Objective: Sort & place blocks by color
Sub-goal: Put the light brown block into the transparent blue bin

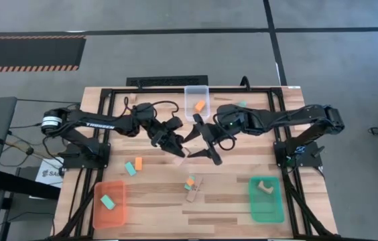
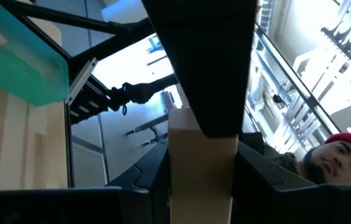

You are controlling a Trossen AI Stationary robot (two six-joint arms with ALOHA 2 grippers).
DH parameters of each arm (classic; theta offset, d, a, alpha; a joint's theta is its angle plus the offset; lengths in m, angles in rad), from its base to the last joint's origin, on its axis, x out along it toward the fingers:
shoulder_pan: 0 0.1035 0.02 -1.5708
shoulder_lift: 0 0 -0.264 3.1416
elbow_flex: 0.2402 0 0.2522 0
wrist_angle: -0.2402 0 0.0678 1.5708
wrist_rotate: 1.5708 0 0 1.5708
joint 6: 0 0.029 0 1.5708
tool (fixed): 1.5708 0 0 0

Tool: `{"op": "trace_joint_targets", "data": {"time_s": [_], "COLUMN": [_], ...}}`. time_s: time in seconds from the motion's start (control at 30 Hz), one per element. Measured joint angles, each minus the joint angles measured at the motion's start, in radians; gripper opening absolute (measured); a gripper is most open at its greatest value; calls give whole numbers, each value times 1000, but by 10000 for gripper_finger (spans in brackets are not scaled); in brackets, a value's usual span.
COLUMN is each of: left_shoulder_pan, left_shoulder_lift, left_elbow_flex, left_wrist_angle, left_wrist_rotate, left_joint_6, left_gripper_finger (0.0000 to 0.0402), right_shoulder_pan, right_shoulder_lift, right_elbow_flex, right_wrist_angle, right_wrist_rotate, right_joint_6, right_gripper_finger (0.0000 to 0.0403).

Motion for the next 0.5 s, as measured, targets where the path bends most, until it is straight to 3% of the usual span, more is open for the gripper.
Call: {"op": "trace_joint_targets", "data": {"time_s": [0.33,0.5], "left_shoulder_pan": [1,4], "left_shoulder_lift": [71,73], "left_elbow_flex": [88,99], "left_wrist_angle": [6,-19], "left_wrist_rotate": [38,35], "left_joint_6": [-20,-26], "left_gripper_finger": [112,113], "right_shoulder_pan": [15,15], "right_shoulder_lift": [0,0], "right_elbow_flex": [0,0], "right_wrist_angle": [-50,-52], "right_wrist_rotate": [-20,-39], "right_joint_6": [-13,-35], "right_gripper_finger": [278,245]}}
